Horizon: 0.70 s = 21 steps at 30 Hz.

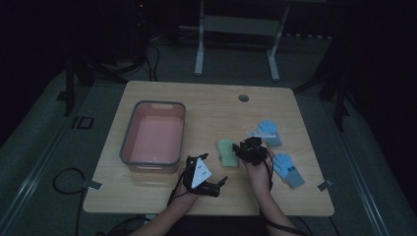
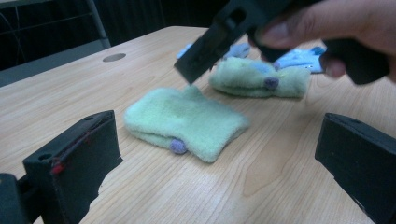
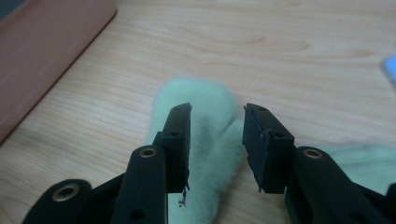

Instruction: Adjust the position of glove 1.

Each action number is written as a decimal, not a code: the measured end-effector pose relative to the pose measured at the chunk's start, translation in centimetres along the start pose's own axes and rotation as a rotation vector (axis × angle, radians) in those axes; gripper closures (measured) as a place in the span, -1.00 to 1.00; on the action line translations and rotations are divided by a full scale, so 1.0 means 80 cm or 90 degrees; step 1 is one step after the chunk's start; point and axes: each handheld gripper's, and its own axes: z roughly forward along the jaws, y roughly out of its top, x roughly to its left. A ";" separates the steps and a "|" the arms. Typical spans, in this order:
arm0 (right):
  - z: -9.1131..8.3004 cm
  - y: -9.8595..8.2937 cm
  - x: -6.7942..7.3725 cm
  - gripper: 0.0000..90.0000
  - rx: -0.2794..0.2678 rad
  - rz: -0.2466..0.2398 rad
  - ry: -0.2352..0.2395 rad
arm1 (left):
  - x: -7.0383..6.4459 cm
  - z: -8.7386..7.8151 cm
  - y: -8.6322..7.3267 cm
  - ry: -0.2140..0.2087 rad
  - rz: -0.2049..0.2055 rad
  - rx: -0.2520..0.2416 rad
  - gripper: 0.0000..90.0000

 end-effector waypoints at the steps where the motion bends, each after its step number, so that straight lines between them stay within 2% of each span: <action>1: -0.003 0.002 -0.002 0.38 -0.002 -0.006 0.003 | 0.000 0.000 0.000 0.000 0.001 0.000 -1.00; 7: -0.020 0.009 -0.014 0.38 -0.010 -0.062 -0.001 | -0.001 0.000 0.000 0.000 0.003 0.000 -1.00; 9: -0.025 0.010 -0.022 0.38 -0.012 -0.070 0.011 | -0.001 0.000 0.000 -0.001 0.004 -0.001 -1.00; 13: -0.035 0.009 -0.038 0.43 -0.006 -0.101 0.013 | -0.001 0.000 0.000 0.000 0.005 0.000 -1.00; 16: -0.041 0.007 -0.047 0.46 -0.004 -0.111 0.011 | -0.001 0.000 0.000 -0.001 0.006 0.000 -1.00; 17: -0.048 0.005 -0.061 0.47 -0.004 -0.117 0.016 | -0.001 0.000 0.000 0.000 0.006 0.000 -1.00; 21: -0.054 0.001 -0.077 0.48 -0.003 -0.137 0.022 | -0.001 0.000 0.000 0.000 0.008 0.000 -1.00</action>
